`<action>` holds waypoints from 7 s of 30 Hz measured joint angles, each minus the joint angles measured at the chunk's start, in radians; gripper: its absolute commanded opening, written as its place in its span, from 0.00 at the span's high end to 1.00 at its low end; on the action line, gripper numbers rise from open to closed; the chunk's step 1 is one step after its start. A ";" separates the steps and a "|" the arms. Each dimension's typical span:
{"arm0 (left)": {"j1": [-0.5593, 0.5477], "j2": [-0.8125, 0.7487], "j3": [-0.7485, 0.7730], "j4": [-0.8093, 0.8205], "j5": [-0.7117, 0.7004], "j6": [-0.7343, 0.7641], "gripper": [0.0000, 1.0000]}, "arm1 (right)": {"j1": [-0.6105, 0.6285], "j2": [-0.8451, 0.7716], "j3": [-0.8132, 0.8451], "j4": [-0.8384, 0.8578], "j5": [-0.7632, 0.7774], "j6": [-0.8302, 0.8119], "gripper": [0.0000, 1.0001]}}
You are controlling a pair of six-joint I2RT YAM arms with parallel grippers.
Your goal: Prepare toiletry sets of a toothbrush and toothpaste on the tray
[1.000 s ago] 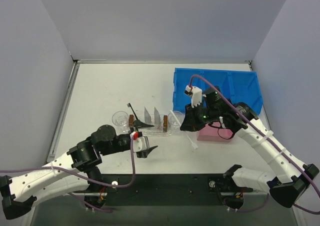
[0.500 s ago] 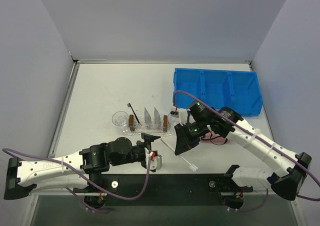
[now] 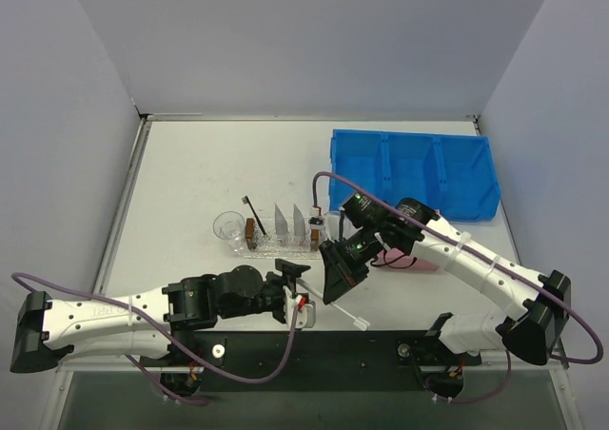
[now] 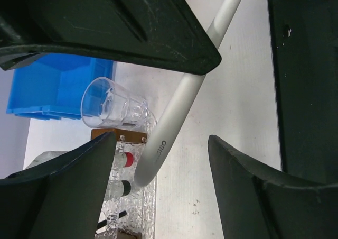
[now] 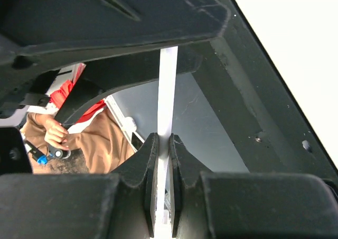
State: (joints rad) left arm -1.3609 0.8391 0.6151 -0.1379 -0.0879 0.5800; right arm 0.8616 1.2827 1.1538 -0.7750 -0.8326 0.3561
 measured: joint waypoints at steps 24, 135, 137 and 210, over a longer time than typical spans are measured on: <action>-0.026 0.040 -0.013 -0.021 0.019 -0.036 1.00 | 0.023 0.040 0.064 -0.043 0.008 0.001 0.70; 0.428 0.240 0.105 -0.062 0.860 -0.456 1.00 | -0.114 -0.378 0.032 0.008 0.242 -0.170 0.66; 0.428 0.240 0.105 -0.062 0.863 -0.456 1.00 | -0.114 -0.378 0.032 0.014 0.243 -0.167 0.62; 0.794 -0.174 0.094 -0.023 0.042 -0.557 0.09 | -0.042 0.117 0.066 0.549 0.572 0.037 1.00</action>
State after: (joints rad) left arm -0.5667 0.6647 0.7090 -0.1604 -0.0463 0.0235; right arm 0.8196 1.3994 1.2194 -0.2256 -0.2604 0.3935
